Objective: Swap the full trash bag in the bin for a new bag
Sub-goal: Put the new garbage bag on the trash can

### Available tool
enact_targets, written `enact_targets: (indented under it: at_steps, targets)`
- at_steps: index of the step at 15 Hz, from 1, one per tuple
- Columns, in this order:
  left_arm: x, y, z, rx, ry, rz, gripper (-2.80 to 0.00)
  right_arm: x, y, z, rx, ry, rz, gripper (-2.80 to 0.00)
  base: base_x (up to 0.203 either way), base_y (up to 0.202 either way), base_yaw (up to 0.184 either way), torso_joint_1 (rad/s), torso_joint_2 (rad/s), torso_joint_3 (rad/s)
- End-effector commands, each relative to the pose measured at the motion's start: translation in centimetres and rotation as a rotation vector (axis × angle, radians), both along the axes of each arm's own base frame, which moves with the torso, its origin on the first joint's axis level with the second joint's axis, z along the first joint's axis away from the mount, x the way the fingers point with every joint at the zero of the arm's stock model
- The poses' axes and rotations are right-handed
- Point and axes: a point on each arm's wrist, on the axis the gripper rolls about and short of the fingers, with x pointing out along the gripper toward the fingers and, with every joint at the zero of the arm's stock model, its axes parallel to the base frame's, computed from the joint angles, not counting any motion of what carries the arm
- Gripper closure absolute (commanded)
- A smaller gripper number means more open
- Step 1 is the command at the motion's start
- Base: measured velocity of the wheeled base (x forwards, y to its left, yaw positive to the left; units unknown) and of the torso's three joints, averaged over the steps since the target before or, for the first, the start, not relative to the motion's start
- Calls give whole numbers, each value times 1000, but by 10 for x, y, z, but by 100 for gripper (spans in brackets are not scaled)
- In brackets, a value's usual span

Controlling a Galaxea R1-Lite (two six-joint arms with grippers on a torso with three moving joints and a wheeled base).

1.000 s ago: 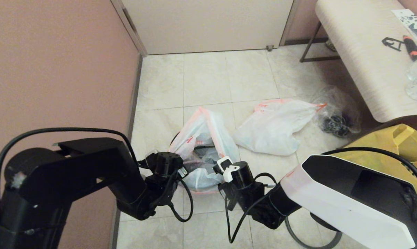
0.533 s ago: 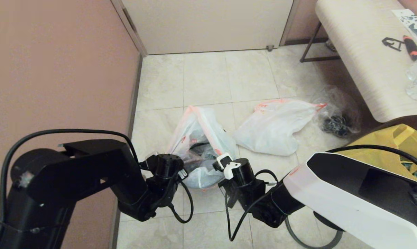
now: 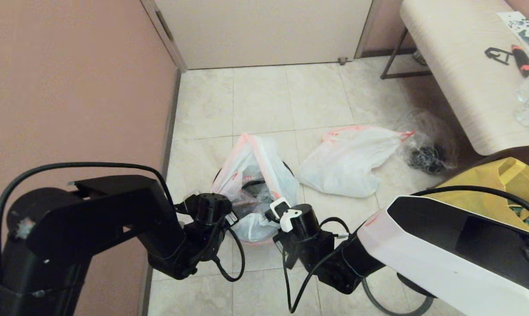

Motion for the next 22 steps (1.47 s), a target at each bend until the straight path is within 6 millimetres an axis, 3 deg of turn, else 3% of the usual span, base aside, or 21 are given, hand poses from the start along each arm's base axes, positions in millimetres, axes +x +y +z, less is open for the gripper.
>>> enact_targets:
  at_steps: [1, 5, 7, 10, 13, 14, 17, 22]
  targets:
    - [1, 0, 1, -5, -7, 7, 0, -7, -1, 11, 16, -7, 7, -280, 0, 0, 0, 0, 0, 0]
    - [2, 0, 5, -10, -17, 8, 0, -33, -17, 29, 31, 40, 85, -280, 0, 0, 0, 0, 0, 0]
    - [3, 0, 6, -9, -22, 14, 0, -45, -29, 29, 35, 94, 162, -280, 0, 0, 0, 0, 0, 0]
    - [6, 2, 2, -6, -19, 24, 0, -48, -37, 25, 71, 59, 237, -280, 0, 0, 0, 0, 0, 0]
    - [6, 2, -2, -2, -9, 23, 0, -44, -32, 23, 71, 47, 243, -280, 0, 0, 0, 0, 0, 0]
    - [6, 3, -3, -1, -6, 22, 0, -40, -30, 21, 66, 45, 240, 0, 0, 0, 0, 0, 0, 0]
    - [4, 1, -7, 3, 9, 9, 0, -24, -30, 11, 47, 34, 222, 0, 0, 0, 0, 0, 0, 0]
    - [2, 2, -12, -16, 34, -39, 0, -15, -38, -3, -17, 41, 258, 0, 0, 0, 0, 0, 0, 0]
